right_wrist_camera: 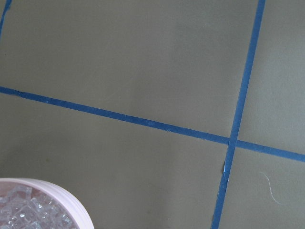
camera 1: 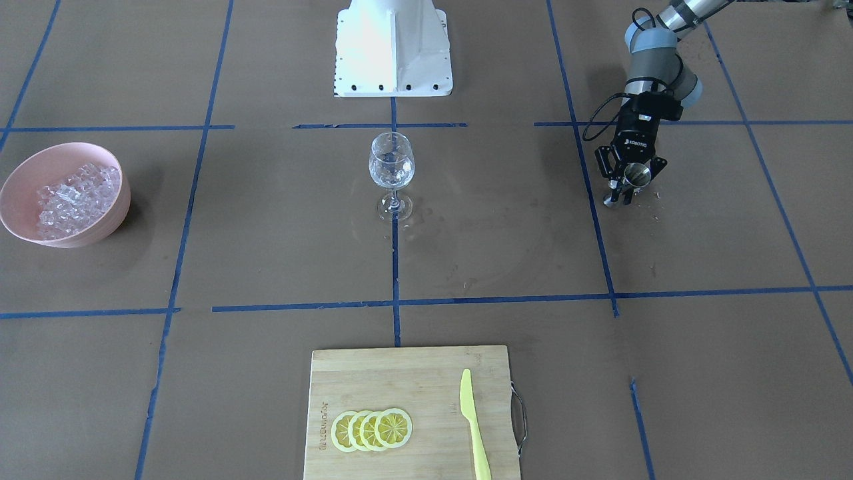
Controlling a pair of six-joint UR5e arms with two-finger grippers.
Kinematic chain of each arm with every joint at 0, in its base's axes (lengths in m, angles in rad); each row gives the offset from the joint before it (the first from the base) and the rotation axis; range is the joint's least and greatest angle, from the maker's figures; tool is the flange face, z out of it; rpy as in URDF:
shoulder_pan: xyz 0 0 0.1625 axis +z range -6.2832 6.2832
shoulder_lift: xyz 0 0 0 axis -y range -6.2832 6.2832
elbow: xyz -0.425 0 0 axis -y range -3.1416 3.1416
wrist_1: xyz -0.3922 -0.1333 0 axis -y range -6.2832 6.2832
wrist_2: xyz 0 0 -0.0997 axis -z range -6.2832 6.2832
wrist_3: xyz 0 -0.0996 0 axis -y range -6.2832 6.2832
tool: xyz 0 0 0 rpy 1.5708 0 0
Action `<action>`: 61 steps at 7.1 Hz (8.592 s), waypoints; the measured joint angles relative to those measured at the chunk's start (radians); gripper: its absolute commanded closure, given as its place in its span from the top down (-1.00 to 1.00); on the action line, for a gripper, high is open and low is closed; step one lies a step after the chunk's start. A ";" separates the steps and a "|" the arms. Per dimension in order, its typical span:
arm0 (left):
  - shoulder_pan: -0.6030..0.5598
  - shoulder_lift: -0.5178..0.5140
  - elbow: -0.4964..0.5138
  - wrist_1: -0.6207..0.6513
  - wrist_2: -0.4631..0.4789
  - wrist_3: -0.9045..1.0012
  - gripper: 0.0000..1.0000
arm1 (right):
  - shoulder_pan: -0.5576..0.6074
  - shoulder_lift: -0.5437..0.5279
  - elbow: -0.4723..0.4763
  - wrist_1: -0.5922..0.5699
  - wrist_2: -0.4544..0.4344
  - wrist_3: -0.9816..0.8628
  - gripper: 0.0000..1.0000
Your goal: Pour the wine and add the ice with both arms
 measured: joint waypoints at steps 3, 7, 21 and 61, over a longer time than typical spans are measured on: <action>0.000 0.005 0.001 0.000 -0.003 0.000 0.99 | 0.000 0.000 0.001 0.000 0.000 0.000 1.00; 0.000 0.029 -0.004 -0.002 -0.016 -0.001 1.00 | 0.000 0.001 0.002 0.000 0.000 0.001 1.00; -1.006 0.329 -0.212 0.274 -1.511 0.291 1.00 | -0.329 -0.126 0.338 0.018 -0.087 0.630 0.98; -1.115 0.339 -0.154 0.164 -1.550 0.290 1.00 | -0.800 0.475 0.424 -0.024 -0.458 1.634 1.00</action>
